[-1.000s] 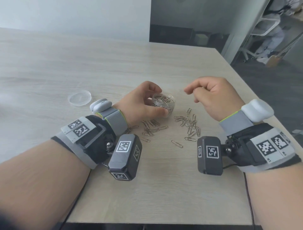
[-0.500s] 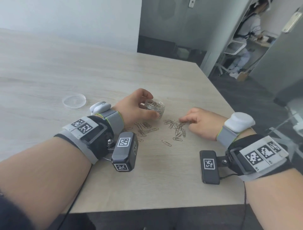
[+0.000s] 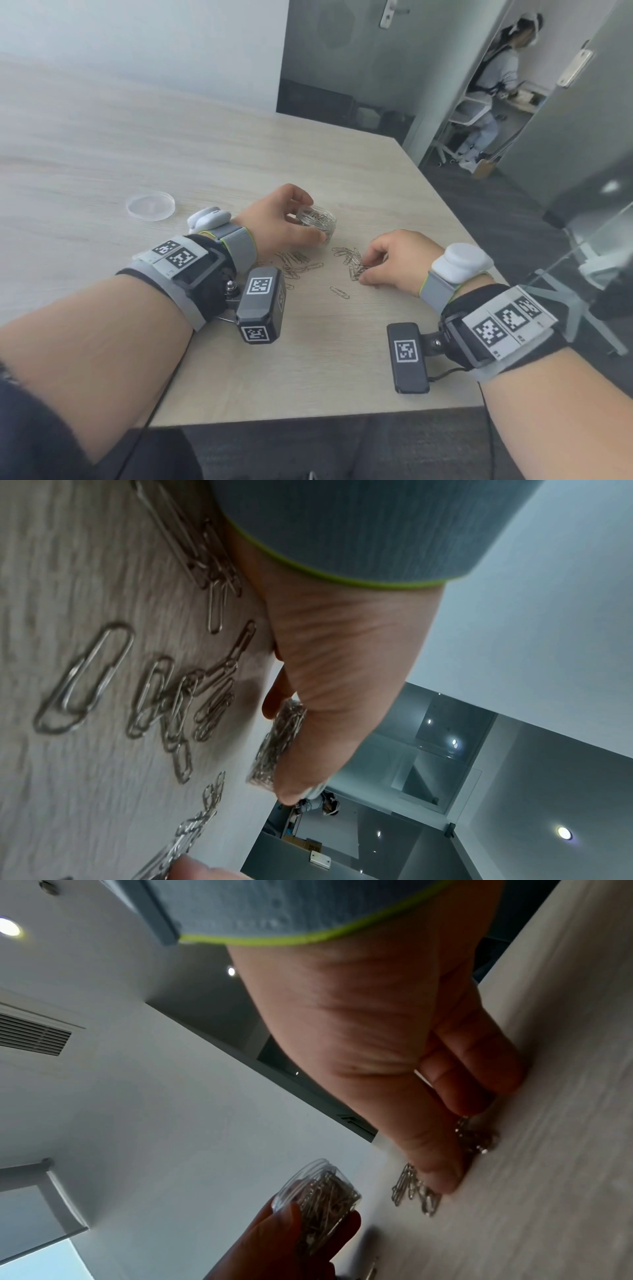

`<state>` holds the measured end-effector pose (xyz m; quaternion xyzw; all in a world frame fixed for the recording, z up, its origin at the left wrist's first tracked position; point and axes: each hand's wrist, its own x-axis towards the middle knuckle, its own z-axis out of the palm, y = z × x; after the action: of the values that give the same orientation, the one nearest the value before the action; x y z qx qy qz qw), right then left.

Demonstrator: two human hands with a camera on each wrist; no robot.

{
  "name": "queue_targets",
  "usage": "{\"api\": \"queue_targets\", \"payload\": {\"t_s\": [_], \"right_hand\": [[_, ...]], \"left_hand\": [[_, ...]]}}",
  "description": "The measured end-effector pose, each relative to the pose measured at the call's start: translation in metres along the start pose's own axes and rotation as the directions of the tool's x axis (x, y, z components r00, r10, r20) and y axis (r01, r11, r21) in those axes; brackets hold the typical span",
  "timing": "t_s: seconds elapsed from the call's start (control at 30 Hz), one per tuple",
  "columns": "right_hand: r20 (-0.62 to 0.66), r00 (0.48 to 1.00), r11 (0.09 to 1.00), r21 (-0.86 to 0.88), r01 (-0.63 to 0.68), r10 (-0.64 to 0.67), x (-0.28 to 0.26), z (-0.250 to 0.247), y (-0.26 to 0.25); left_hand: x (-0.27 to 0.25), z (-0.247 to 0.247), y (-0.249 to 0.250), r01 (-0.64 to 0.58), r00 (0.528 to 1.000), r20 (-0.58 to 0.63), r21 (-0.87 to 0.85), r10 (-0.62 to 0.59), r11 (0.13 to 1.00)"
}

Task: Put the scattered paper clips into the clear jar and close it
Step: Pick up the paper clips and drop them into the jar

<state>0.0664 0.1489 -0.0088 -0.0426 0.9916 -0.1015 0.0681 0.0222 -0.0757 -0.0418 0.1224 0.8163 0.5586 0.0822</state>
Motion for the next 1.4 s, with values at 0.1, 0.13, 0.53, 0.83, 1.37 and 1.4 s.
{"api": "queue_targets", "payload": {"t_s": [0.1,0.13,0.53,0.83,1.37,1.4], "right_hand": [[0.004,1.000,1.000,0.007,0.004,-0.004,0.005,0.000,-0.004],[0.012,1.000,1.000,-0.007,0.007,-0.007,0.008,-0.001,-0.005],[-0.021,1.000,0.999,0.035,-0.017,0.017,0.034,0.000,-0.002],[-0.253,0.963,0.904,0.384,0.189,-0.094,0.037,-0.003,-0.034],[0.114,0.985,0.968,0.201,-0.149,0.128,0.003,-0.001,0.018],[0.094,0.985,0.963,0.218,-0.159,0.141,0.005,-0.002,0.020]], "left_hand": [[0.000,0.000,0.000,0.004,1.000,-0.001,0.015,-0.004,1.000],[0.000,-0.001,0.000,0.006,1.000,-0.002,0.014,-0.006,1.000],[0.007,-0.001,-0.006,-0.031,0.999,0.014,0.094,0.030,0.995],[0.011,0.001,-0.009,-0.068,0.995,0.080,0.106,0.060,0.992],[0.007,0.001,-0.007,-0.045,0.998,0.038,0.082,0.042,0.996],[0.007,0.000,-0.007,-0.042,0.999,0.034,0.086,0.039,0.995]]}}
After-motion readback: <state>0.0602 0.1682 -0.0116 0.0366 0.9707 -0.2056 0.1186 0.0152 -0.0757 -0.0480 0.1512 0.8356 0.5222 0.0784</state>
